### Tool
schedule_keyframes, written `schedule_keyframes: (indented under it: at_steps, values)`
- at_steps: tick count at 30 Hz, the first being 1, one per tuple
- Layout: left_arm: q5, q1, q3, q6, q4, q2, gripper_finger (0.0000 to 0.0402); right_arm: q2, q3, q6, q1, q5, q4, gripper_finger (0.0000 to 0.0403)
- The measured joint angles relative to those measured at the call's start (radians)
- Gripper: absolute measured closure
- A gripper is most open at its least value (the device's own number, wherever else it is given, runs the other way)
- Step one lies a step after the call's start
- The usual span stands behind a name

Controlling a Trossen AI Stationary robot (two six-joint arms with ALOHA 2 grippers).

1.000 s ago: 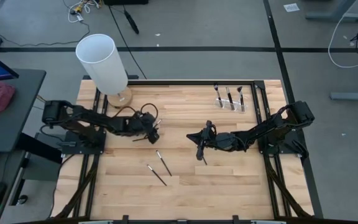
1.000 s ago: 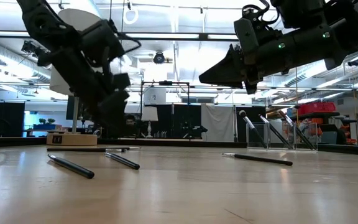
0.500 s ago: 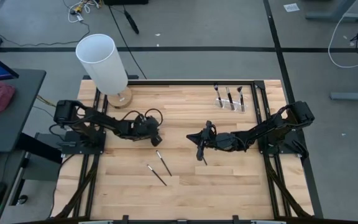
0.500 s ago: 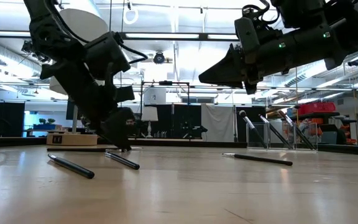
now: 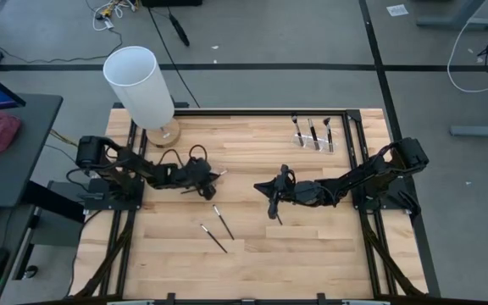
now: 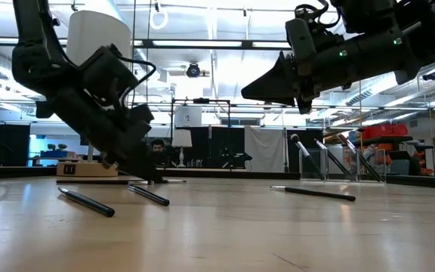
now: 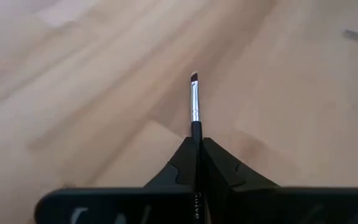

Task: Put items in baskets/containers
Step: Put the eyeshadow brush into the transparent organizer

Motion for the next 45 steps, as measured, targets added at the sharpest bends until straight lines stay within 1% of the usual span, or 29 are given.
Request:
schedule_keyframes:
  at_steps: [4,13,18,24,28,31,34,41,45]
  values:
    - [0.041,0.003,0.017,0.047,0.012,0.005,0.0392,0.0,0.0,0.008,0.0,0.0,0.003,0.0382]
    - [0.044,0.024,0.035,0.092,0.036,0.007,0.0392,0.0,0.0,0.027,0.001,0.0,0.003,0.0382]
    - [0.031,0.025,0.035,0.097,0.058,0.007,0.0392,0.0,0.0,0.027,0.001,0.0,0.002,0.0382]
    - [0.003,0.026,0.034,0.142,0.107,0.009,0.039,0.0,0.0,0.027,0.001,0.0,0.002,0.0382]
    - [-0.029,0.026,0.035,0.144,0.111,0.009,0.0389,0.0,0.0,0.027,0.001,0.0,0.002,0.0382]
    - [-0.033,0.026,0.035,0.151,0.113,0.009,0.0388,0.0,0.0,0.027,0.001,0.0,0.002,0.0382]
    - [-0.022,0.026,0.036,0.17,0.116,0.008,0.0374,0.0,0.0,0.026,0.001,0.0,0.002,0.0382]
    - [-0.006,0.026,0.027,0.17,0.119,0.007,0.0305,0.0,0.0,0.027,0.001,0.0,0.002,0.0382]
    - [-0.006,0.026,0.027,0.175,0.119,0.007,0.0284,0.0,0.0,0.027,0.001,0.0,0.003,0.0382]
